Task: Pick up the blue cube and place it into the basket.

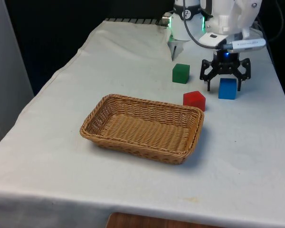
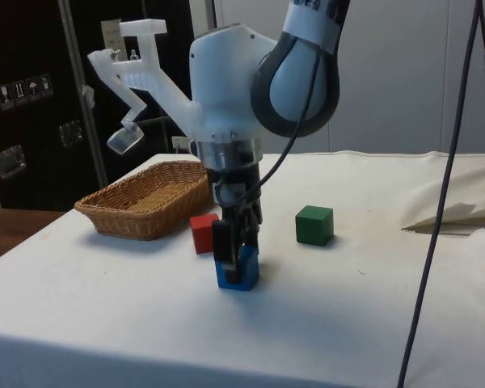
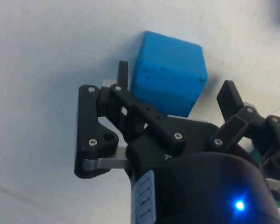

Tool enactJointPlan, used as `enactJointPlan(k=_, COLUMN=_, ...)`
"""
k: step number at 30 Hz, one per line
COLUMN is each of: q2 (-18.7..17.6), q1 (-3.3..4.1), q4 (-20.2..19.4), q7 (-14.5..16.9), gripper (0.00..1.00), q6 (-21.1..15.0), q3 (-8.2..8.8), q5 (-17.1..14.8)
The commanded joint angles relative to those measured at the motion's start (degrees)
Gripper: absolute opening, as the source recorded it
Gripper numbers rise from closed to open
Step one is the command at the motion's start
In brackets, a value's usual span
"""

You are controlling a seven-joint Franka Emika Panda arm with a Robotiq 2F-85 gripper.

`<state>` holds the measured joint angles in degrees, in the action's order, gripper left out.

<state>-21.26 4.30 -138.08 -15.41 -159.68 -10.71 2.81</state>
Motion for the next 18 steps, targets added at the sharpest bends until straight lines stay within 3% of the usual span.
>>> enactJointPlan(k=1, q2=0.06, q1=0.74, q4=0.00, q7=-1.20, gripper=1.00, q6=-0.40, q3=0.97, q5=1.09)
enactJointPlan(k=4, q2=0.11, q1=0.63, q4=0.00, q7=-1.20, gripper=0.98, q6=-0.17, q3=0.74, q5=0.97)
enactJointPlan(k=6, q2=0.11, q1=0.63, q4=0.06, q7=-1.20, gripper=0.81, q6=-0.11, q3=0.69, q5=0.86)
enactJointPlan(k=7, q2=0.00, q1=0.00, q4=0.06, q7=-0.40, gripper=0.70, q6=0.00, q3=0.00, q5=0.11)
enactJointPlan(k=8, q2=0.11, q1=0.57, q4=0.06, q7=-1.20, gripper=0.70, q6=-0.06, q3=0.69, q5=0.86)
enactJointPlan(k=9, q2=0.11, q1=0.57, q4=0.06, q7=-1.20, gripper=0.52, q6=-0.06, q3=0.69, q5=0.86)
enactJointPlan(k=12, q2=0.17, q1=0.57, q4=0.06, q7=-1.20, gripper=0.19, q6=0.00, q3=0.63, q5=0.80)
enactJointPlan(k=13, q2=0.17, q1=0.52, q4=0.06, q7=-1.20, gripper=0.00, q6=0.06, q3=0.57, q5=0.80)
enactJointPlan(k=15, q2=0.17, q1=0.52, q4=0.06, q7=-1.20, gripper=0.01, q6=0.06, q3=0.57, q5=0.74)
enactJointPlan(k=16, q2=0.00, q1=0.00, q4=0.06, q7=-0.46, gripper=0.01, q6=0.00, q3=0.00, q5=0.11)
enactJointPlan(k=17, q2=0.17, q1=0.52, q4=0.06, q7=-1.20, gripper=0.01, q6=0.06, q3=0.57, q5=0.74)
enactJointPlan(k=18, q2=0.17, q1=0.52, q4=0.06, q7=-1.20, gripper=0.01, q6=0.06, q3=0.57, q5=0.74)
